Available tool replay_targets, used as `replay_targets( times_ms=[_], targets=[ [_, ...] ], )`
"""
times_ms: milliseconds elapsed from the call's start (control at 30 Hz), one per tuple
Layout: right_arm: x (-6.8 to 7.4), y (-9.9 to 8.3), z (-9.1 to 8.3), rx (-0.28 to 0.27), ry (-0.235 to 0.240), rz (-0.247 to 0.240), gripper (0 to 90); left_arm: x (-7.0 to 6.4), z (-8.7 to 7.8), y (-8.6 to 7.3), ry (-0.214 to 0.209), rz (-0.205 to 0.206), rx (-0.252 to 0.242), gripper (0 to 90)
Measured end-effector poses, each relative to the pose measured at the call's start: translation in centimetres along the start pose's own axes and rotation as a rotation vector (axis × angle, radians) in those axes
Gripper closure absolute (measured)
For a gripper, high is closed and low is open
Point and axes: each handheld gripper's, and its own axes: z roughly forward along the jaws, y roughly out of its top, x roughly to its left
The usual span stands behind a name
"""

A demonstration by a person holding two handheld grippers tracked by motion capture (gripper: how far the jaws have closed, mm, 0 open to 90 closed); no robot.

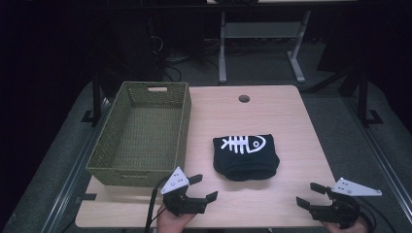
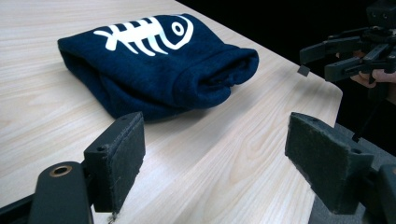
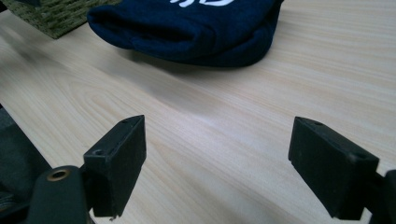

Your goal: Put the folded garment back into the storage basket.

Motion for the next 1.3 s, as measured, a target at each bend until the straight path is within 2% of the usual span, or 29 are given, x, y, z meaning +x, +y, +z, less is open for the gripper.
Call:
replay_targets(
  times_ms=[233, 467, 567, 733, 1067, 1300],
  targets=[
    [-0.2, 0.8, 0.0, 0.000, 0.013, -0.009, 18.4, -0.2, 0.6, 0.3, 0.003, 0.004, 0.007, 20.0],
    [-0.3, 1.8, 0.2, 0.003, 0.015, -0.018, 18.4, 0.4, 1.5, 0.6, 0.015, -0.018, 0.006, 20.1],
    [-0.4, 2.4, 0.6, 0.009, 0.023, -0.036, 18.3, 0.8, 2.2, 1.0, 0.032, -0.019, 0.016, 20.2],
    [-0.7, 3.9, 1.8, 0.024, 0.042, -0.035, 18.4, 1.7, 3.3, 1.6, 0.043, -0.061, 0.006, 20.3],
    [-1.2, 6.2, 3.3, 0.050, 0.062, -0.053, 18.6, 2.6, 5.2, 2.6, 0.051, -0.062, 0.025, 20.3],
    [-1.5, 7.1, 4.1, 0.067, 0.065, -0.056, 18.9, 2.8, 6.0, 2.9, 0.062, -0.066, 0.027, 20.3]
  ],
)
